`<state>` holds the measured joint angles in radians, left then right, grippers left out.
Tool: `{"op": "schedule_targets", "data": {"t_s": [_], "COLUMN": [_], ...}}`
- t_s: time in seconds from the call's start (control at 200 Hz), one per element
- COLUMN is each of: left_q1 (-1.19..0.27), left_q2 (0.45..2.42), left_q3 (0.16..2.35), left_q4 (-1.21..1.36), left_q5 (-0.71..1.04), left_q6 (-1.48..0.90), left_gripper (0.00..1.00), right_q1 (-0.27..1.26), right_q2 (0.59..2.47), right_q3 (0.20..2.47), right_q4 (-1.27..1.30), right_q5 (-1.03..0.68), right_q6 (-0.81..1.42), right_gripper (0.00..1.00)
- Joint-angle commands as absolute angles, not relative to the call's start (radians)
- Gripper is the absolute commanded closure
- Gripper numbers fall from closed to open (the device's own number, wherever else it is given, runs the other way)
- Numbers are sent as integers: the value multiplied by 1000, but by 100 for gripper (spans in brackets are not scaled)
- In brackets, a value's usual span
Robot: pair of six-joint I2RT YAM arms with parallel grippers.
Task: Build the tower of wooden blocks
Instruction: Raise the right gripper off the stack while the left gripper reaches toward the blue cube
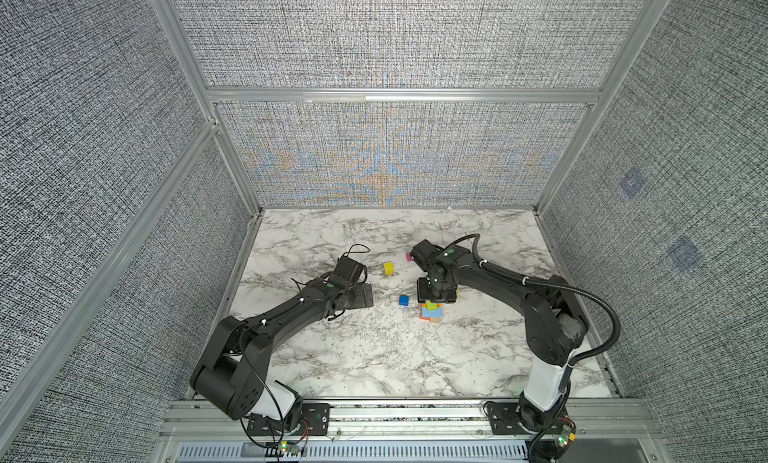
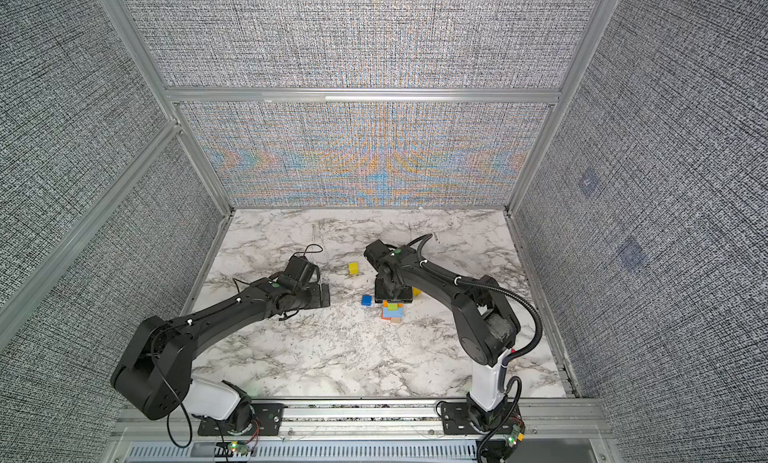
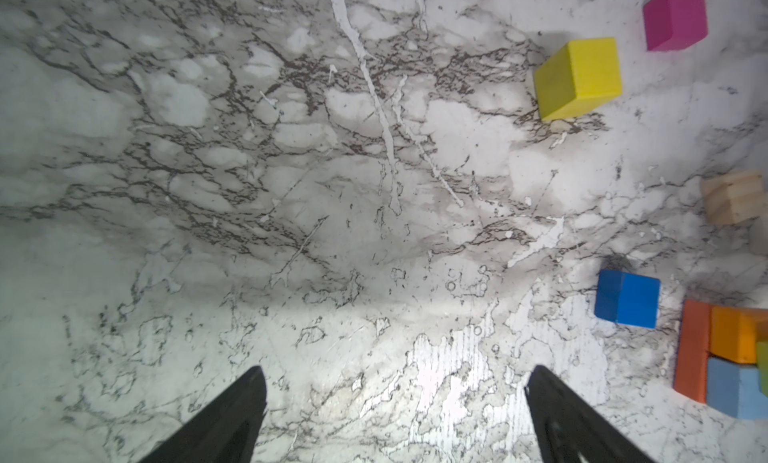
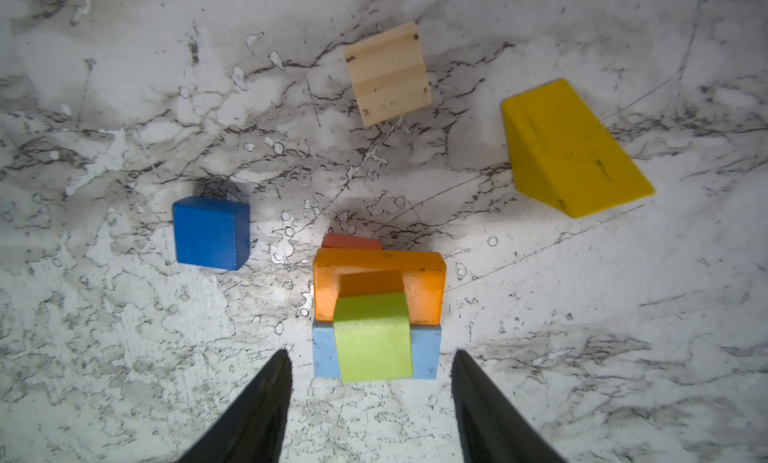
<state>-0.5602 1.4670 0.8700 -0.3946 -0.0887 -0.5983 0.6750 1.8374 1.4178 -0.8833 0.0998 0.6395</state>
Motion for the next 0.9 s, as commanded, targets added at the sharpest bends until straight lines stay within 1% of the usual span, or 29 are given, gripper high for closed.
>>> {"op": "schedule_targets", "data": {"t_s": [0.0,0.21,0.545,0.59,0.63,0.81,0.89], "left_q1": [-560,-573,-653,-663,-672,-702,-711], "left_q2": [1465,1521,1682,1706,1725,1803,1837], "left_q3": [894,985,1200,1226,1246,1322,1354], "left_q4": [-417,-484,-644,-664,-676,-703,-710], "left_q5": [-47,-10,-28,-30,-34,-33,-27], "left_q6": [-584,-580,-568,-568,-568,-582,-590], "left_gripper": [2,7,10,10,10,10,13], "right_q1": [673,632,530,511,496,432,405], "right_q2": [1811,1733,1583,1561,1544,1453,1428], "right_q3": [1412,1372,1224,1198,1175,1088,1063], "right_q4": [-888,-852,-714,-692,-674,-613,-600], "right_q5": [118,65,-35,-48,-59,-72,-74], "right_q6": [613,543,432,425,418,397,395], "right_gripper": [34,25,9,6,1,1,1]}}
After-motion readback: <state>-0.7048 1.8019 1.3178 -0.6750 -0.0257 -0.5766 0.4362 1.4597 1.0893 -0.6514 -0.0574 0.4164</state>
